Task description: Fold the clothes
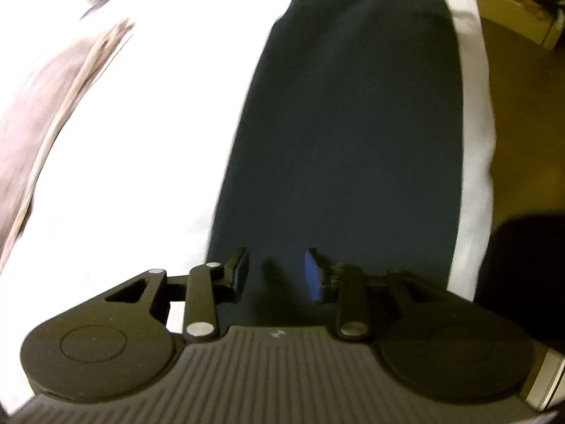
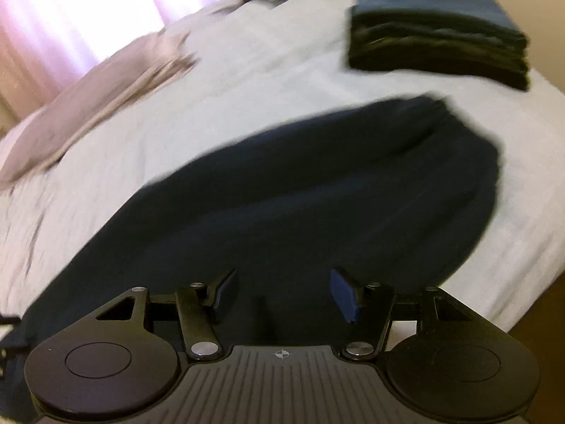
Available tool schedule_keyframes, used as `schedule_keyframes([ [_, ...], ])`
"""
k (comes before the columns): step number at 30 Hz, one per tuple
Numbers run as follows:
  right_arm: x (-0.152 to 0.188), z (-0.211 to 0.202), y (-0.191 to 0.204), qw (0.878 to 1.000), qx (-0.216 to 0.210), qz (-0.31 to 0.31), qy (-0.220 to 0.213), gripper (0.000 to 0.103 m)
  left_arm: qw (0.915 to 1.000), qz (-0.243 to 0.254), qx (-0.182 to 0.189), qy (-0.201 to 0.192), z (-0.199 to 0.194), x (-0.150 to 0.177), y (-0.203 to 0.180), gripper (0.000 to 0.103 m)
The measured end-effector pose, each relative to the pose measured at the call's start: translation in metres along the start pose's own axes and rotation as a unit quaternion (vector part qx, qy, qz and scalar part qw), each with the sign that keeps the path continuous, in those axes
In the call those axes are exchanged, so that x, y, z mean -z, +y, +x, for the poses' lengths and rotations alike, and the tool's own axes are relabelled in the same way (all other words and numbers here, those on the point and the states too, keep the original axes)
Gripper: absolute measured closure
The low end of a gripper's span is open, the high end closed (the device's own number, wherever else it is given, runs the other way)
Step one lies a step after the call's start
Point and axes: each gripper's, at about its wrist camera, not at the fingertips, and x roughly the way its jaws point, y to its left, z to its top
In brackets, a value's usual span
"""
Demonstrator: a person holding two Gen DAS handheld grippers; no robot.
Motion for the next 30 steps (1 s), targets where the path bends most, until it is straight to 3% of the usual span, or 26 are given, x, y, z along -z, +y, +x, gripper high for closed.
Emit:
schedule_keyframes([
  [5, 0.079, -0.021, 0.113, 1.000, 0.019, -0.012, 0.001, 0.042, 1.0000, 0.006, 0.003, 0.005, -0.017, 0.126, 0.028, 0.071],
  [9, 0.130, -0.031, 0.196, 0.999, 0.021, -0.007, 0.038, 0.042, 0.9998, 0.010, 0.017, 0.006, -0.037, 0.212, 0.044, 0.068],
  [12, 0.140, -0.045, 0.242, 0.998, 0.018, -0.042, 0.038, 0.042, 0.9996, 0.001, 0.028, 0.001, -0.055, 0.256, 0.051, 0.068],
  [15, 0.133, -0.061, 0.259, 0.996, 0.033, -0.075, 0.020, 0.042, 0.9991, -0.006, 0.037, -0.016, -0.070, 0.265, 0.053, 0.069],
  [17, 0.117, -0.065, 0.253, 0.995, 0.042, -0.087, 0.007, 0.041, 0.9982, -0.007, 0.045, -0.039, -0.076, 0.252, 0.055, 0.069],
  [20, 0.084, -0.063, 0.227, 0.994, 0.054, -0.098, -0.014, 0.021, 0.9956, -0.006, 0.055, -0.075, -0.083, 0.224, 0.058, 0.068],
  [22, 0.061, -0.062, 0.209, 0.992, 0.062, -0.105, -0.028, 0.020, 0.9928, -0.007, 0.064, -0.102, -0.081, 0.191, 0.061, 0.065],
  [28, -0.006, -0.056, 0.155, 0.986, 0.083, -0.128, -0.067, 0.020, 0.9834, -0.017, 0.087, -0.158, -0.049, 0.047, 0.074, 0.062],
  [30, -0.035, -0.031, 0.125, 0.984, 0.075, -0.153, -0.055, 0.020, 0.9812, -0.024, 0.091, -0.168, -0.029, -0.011, 0.073, 0.061],
])
